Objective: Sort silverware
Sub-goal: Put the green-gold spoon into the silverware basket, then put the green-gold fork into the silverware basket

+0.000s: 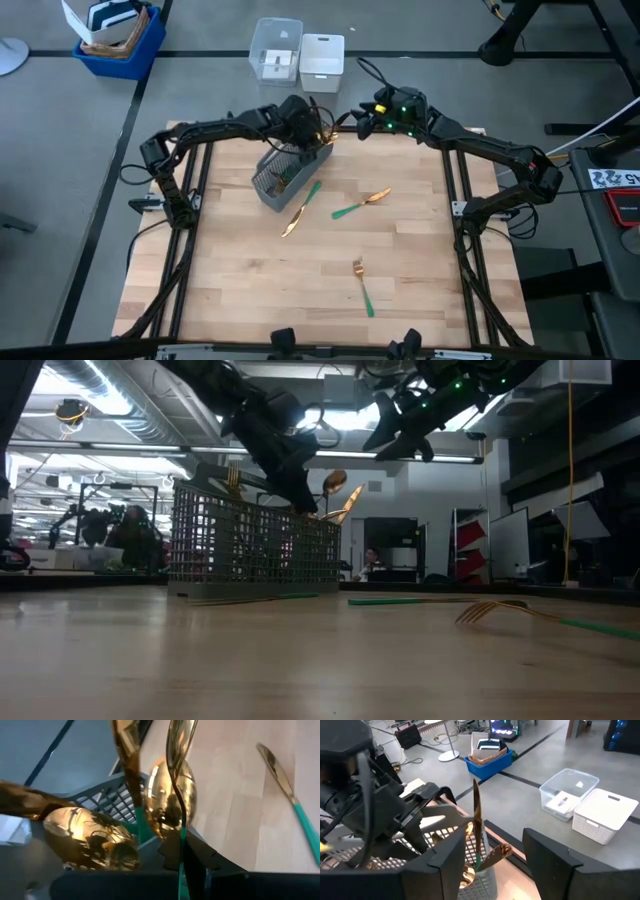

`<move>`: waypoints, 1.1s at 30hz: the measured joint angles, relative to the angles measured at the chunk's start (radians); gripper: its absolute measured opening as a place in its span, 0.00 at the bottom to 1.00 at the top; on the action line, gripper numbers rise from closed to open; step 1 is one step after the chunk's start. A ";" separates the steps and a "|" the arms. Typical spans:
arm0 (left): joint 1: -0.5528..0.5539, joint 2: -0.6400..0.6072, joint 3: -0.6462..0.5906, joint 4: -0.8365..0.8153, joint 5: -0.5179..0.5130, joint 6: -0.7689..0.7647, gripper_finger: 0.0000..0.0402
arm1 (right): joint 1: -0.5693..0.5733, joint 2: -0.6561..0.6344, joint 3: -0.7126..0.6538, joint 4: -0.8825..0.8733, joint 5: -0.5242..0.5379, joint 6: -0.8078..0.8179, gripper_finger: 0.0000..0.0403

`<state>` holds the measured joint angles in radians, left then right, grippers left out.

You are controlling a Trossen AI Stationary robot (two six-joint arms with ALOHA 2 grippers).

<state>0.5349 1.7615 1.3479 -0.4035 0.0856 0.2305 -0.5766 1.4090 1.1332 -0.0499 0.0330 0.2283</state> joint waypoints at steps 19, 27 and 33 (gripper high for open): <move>-0.066 0.004 -0.004 -0.040 -0.178 0.071 0.19 | 0.000 0.000 0.000 -0.031 -0.045 0.001 0.50; -0.087 -0.037 0.035 -0.025 -0.178 -0.006 0.22 | 0.000 -0.011 0.000 -0.044 -0.093 0.014 0.50; -0.097 -0.140 0.039 -0.050 -0.174 -0.075 0.17 | 0.009 -0.068 0.000 -0.154 -0.234 0.106 0.50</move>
<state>0.4377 1.6212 1.3865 -0.4534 -0.0887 0.1555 -0.5676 1.3411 1.1332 -0.2037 -0.2008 0.3343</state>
